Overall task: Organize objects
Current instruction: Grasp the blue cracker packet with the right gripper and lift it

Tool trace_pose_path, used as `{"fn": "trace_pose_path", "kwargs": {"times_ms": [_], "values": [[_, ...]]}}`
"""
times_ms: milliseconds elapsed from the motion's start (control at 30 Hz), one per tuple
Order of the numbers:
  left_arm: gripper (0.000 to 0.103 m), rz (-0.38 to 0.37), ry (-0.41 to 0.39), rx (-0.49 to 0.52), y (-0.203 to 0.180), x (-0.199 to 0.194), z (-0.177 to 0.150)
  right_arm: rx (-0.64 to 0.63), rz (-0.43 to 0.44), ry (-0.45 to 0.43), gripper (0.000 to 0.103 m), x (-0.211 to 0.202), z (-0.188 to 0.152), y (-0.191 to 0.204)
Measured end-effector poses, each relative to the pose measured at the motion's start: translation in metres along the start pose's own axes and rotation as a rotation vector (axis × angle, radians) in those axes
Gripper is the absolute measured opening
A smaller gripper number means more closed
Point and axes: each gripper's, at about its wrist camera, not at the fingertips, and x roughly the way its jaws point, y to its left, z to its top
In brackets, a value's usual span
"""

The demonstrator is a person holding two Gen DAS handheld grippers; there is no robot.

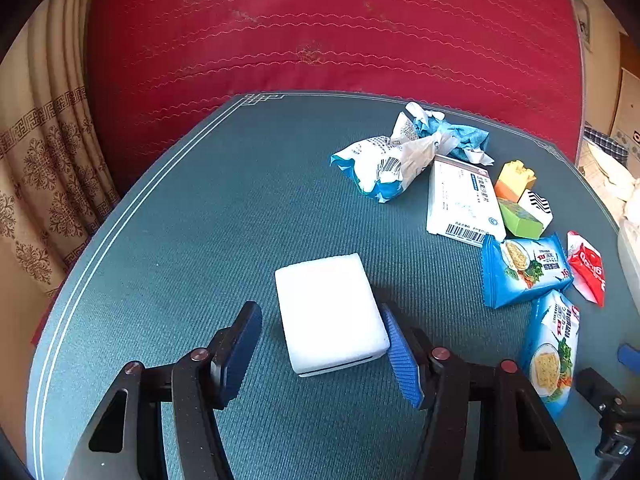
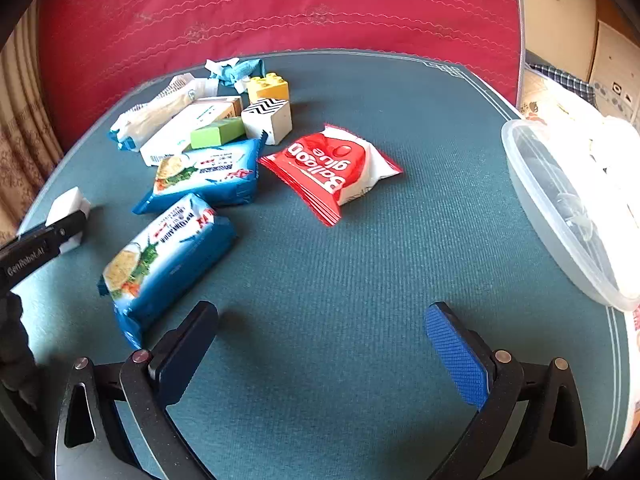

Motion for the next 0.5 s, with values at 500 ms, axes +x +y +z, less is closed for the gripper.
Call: {"fn": "trace_pose_path", "kwargs": {"times_ms": [500], "values": [[0.064,0.016,0.005,-0.062,0.009,0.003,0.002,-0.08,0.088,0.006,0.078,0.016,0.021,0.07]]}}
